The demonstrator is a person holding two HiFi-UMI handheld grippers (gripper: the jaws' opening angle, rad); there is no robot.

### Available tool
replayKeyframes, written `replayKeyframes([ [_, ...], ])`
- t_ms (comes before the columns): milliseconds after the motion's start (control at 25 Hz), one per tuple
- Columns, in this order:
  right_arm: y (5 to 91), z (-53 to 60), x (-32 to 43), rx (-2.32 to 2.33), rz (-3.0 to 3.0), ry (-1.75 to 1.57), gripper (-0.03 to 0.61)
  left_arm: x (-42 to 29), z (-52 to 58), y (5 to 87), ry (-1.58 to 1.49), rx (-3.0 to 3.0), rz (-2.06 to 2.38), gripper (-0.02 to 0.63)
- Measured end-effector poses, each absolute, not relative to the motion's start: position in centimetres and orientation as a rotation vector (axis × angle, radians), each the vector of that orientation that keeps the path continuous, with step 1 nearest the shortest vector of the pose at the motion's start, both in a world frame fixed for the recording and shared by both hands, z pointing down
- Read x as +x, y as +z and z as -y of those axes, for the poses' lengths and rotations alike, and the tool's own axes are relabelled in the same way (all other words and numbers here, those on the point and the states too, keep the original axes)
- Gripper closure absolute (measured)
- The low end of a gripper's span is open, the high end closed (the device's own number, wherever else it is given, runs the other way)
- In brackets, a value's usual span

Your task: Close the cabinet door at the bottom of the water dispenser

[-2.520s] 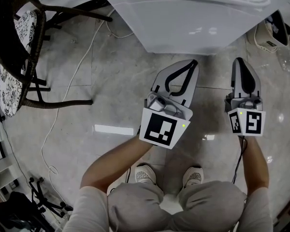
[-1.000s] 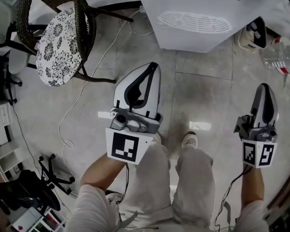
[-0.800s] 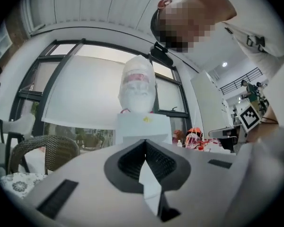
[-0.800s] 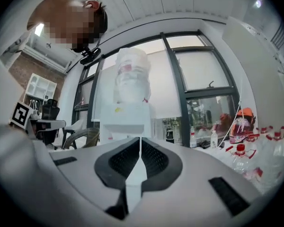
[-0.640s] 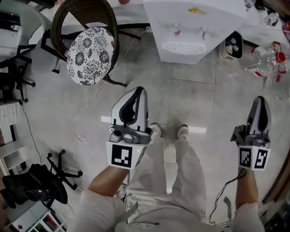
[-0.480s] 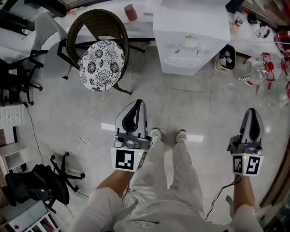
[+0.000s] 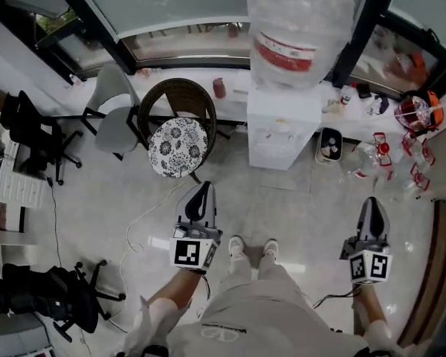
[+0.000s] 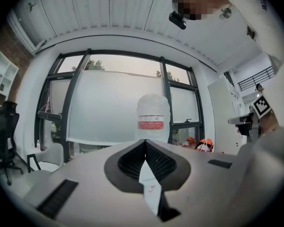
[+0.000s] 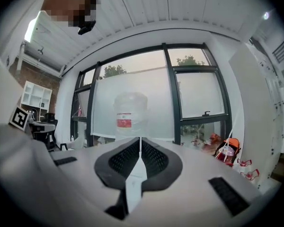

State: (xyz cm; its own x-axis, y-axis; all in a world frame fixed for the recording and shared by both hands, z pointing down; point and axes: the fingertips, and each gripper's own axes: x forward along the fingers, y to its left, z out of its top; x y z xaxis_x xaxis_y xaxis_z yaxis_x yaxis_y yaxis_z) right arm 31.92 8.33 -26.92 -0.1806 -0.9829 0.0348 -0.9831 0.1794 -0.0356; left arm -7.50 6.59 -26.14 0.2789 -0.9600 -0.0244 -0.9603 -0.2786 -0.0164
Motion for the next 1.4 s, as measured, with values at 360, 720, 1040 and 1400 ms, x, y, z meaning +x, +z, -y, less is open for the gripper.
replayKeyframes([
  [360, -29.8, -11.4, 31.1, 2.032, 2.467, 0.067, 0.555, -6.9, -8.5, -30.2, 0.12, -2.458, -1.828, 0.606],
  [720, -30.8, -12.1, 30.7, 2.083, 2.469, 0.007, 0.555, -5.5, -8.2, -32.2, 0.106, -2.413, -1.686, 0.606],
  [1040, -30.2, -11.6, 28.9, 2.036, 2.489, -0.016, 0.561, -6.1, -7.4, -32.9, 0.174, -2.408, -1.71, 0.606],
  [1400, -29.5, -10.9, 28.4, 2.012, 2.5, 0.023, 0.561, -6.1, -7.0, -32.8, 0.207, -2.444, -1.748, 0.606],
])
